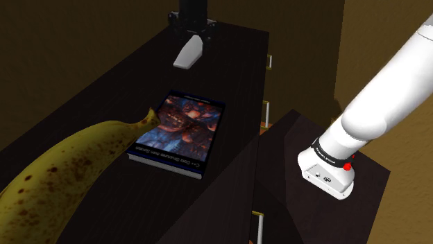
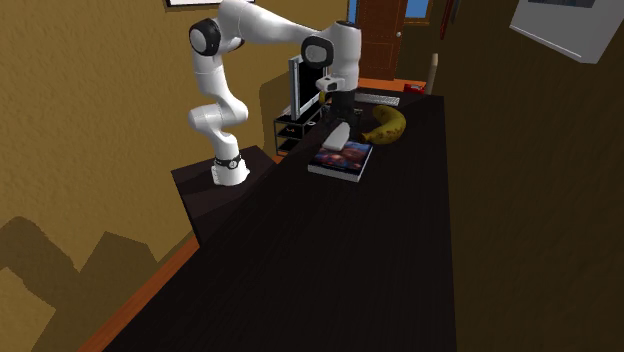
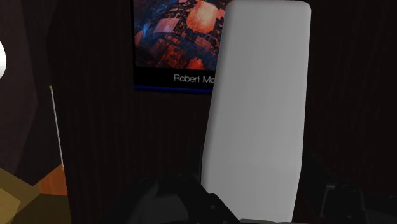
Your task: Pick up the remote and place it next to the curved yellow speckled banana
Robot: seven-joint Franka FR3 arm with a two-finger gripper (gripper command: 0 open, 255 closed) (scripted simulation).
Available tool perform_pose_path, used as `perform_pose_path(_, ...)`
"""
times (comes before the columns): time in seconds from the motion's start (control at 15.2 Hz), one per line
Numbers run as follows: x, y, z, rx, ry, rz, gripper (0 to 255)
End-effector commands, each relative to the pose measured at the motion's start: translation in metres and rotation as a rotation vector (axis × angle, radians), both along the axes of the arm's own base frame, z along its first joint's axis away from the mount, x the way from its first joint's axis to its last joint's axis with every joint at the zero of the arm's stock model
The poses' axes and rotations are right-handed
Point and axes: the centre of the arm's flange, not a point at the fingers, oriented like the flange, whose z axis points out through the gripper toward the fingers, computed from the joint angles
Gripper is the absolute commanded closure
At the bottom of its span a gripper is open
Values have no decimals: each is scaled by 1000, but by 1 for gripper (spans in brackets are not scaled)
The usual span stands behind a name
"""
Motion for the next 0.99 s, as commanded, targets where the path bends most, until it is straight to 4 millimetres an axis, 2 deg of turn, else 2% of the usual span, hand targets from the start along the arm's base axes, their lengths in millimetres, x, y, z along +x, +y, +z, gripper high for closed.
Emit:
perform_pose_path(0.0, -22, 16, -2, 0, 0, -1, 255)
perform_pose_path(0.92, -178, 114, -2, 0, 0, -1, 255)
